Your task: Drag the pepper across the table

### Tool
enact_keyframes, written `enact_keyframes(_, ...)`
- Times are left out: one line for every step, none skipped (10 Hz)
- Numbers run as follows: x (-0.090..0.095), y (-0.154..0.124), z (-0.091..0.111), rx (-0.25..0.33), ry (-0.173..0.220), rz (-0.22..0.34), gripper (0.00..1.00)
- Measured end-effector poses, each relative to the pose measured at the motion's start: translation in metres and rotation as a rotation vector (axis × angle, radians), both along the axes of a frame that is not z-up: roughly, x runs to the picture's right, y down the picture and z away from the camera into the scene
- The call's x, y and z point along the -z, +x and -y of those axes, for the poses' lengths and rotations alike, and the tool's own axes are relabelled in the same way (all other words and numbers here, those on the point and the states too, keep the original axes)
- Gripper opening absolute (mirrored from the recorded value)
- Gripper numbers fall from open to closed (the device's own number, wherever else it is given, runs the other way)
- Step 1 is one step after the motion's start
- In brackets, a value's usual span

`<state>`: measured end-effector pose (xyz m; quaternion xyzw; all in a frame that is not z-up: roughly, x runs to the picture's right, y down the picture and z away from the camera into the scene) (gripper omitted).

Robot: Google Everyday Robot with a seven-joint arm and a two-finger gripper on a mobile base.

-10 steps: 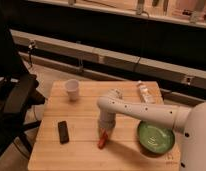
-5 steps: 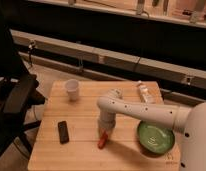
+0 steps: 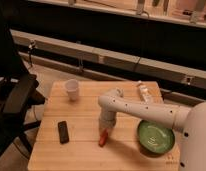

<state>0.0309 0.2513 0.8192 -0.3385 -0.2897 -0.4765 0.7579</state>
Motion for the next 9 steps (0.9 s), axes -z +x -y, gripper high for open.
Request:
enact_keyframes(0.001, 0.0, 0.0, -0.001, -0.003, 0.0, 0.0)
enact_keyframes(0.001, 0.001, 0.0, -0.003, -0.004, -0.001, 0.0)
enact_keyframes(0.001, 0.001, 0.001, -0.007, -0.003, -0.001, 0.0)
enact_keyframes(-0.001, 0.002, 0.004, -0.012, -0.002, -0.001, 0.0)
enact_keyframes(-0.002, 0.003, 0.006, -0.016, -0.003, -0.001, 0.0)
enact_keyframes(-0.002, 0.003, 0.008, -0.02, -0.004, -0.002, 0.0)
enact_keyframes(-0.003, 0.004, 0.009, -0.022, -0.005, -0.002, 0.0)
enact_keyframes(-0.003, 0.004, 0.009, -0.025, -0.005, -0.003, 0.0)
enact_keyframes(-0.003, 0.004, 0.011, -0.03, -0.004, -0.004, 0.0)
